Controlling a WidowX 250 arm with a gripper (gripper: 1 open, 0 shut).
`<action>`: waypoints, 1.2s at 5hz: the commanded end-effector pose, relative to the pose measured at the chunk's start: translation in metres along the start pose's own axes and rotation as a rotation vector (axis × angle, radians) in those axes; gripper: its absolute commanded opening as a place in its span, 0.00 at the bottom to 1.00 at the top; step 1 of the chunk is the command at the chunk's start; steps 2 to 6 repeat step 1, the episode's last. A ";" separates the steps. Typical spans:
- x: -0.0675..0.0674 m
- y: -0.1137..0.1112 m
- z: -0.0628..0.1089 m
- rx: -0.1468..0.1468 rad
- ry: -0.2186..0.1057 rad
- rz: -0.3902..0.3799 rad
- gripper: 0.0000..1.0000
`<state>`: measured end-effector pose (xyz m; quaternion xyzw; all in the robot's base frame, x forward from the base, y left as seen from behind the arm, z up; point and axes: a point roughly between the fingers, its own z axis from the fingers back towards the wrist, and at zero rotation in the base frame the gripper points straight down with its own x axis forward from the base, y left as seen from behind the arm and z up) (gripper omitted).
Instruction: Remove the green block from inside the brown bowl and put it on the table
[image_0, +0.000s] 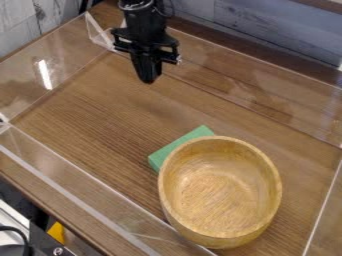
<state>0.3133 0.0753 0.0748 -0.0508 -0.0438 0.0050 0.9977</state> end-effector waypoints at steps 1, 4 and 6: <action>0.005 -0.009 0.009 0.023 -0.051 0.004 0.00; 0.005 -0.009 0.009 0.023 -0.051 0.004 0.00; 0.005 -0.009 0.009 0.023 -0.051 0.004 0.00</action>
